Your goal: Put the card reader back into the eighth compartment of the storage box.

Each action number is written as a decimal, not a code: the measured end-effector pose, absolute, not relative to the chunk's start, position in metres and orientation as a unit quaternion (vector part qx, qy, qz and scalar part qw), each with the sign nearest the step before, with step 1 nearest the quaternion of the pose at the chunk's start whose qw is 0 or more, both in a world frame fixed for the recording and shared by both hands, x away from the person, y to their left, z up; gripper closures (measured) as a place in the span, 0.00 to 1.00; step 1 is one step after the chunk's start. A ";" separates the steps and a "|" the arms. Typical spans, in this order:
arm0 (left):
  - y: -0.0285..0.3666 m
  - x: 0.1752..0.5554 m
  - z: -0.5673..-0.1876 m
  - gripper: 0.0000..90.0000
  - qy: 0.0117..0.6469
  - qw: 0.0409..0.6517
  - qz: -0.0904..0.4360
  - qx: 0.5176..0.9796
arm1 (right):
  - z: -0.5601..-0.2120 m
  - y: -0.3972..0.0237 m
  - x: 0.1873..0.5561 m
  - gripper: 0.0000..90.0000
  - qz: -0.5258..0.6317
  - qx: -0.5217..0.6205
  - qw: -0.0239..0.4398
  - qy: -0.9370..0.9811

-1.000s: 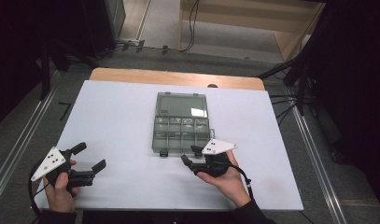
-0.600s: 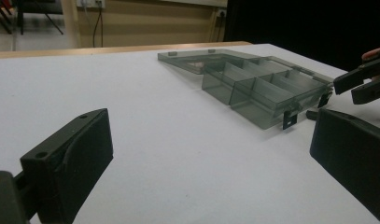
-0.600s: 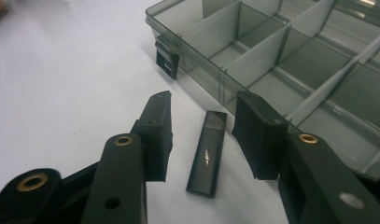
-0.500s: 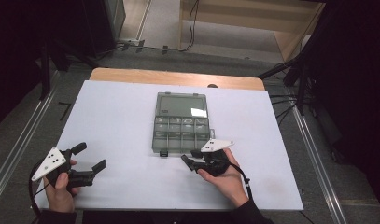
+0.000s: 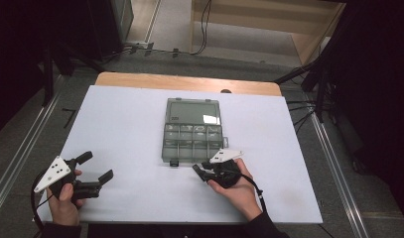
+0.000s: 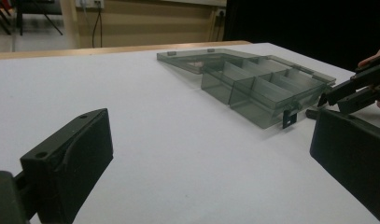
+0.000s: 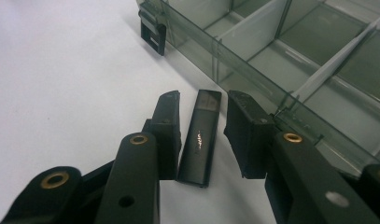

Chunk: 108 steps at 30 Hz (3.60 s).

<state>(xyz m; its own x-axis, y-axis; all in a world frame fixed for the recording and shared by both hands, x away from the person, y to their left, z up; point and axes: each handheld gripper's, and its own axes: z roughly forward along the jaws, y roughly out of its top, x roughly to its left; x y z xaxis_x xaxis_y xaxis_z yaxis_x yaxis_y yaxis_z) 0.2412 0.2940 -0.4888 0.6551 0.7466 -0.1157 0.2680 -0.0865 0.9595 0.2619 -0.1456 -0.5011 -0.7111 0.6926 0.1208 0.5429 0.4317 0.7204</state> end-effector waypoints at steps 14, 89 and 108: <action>0.294 0.241 -0.489 0.00 0.358 0.571 0.208 0.709 | -0.509 -0.143 0.263 0.73 0.374 0.370 0.094 0.845; 0.293 0.241 -0.489 0.00 0.355 0.569 0.208 0.712 | -0.493 -0.152 0.258 0.80 0.399 0.360 0.107 0.836; 0.293 0.241 -0.489 0.00 0.355 0.570 0.209 0.711 | -0.486 -0.156 0.257 0.80 0.405 0.358 0.109 0.834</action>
